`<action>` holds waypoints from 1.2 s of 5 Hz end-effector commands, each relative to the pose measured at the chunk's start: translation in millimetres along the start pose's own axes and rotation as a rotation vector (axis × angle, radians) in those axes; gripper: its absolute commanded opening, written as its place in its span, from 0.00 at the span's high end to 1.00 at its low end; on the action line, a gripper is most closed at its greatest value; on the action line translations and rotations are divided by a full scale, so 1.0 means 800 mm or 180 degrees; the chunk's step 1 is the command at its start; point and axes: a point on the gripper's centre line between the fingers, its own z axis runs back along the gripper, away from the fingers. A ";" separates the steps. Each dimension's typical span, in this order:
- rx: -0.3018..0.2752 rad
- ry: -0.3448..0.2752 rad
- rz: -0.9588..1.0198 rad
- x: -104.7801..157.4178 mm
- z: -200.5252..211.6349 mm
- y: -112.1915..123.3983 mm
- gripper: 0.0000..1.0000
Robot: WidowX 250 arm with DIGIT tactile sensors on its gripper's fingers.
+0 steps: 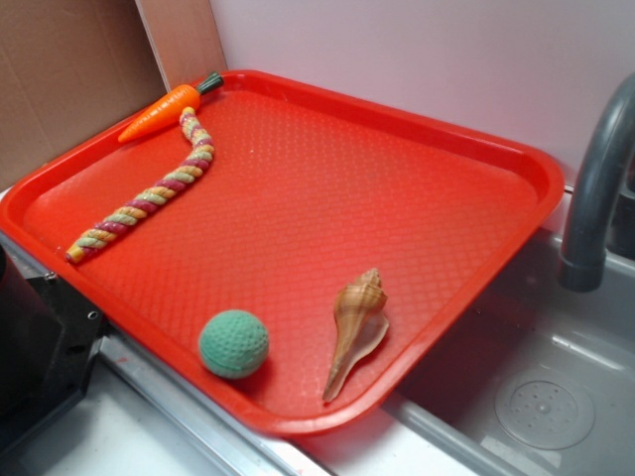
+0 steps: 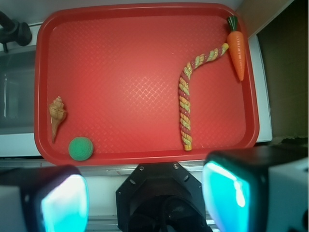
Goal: Grab the green ball.
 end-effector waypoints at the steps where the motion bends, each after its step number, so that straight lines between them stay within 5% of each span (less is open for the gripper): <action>1: 0.0000 0.0000 0.0000 0.000 0.000 0.000 0.00; 2: -0.0197 -0.0103 -0.0234 0.020 -0.054 -0.061 0.00; 3: -0.0805 -0.0192 -0.0535 0.022 -0.095 -0.124 0.00; 6: -0.0805 -0.0192 -0.0535 0.022 -0.095 -0.124 0.00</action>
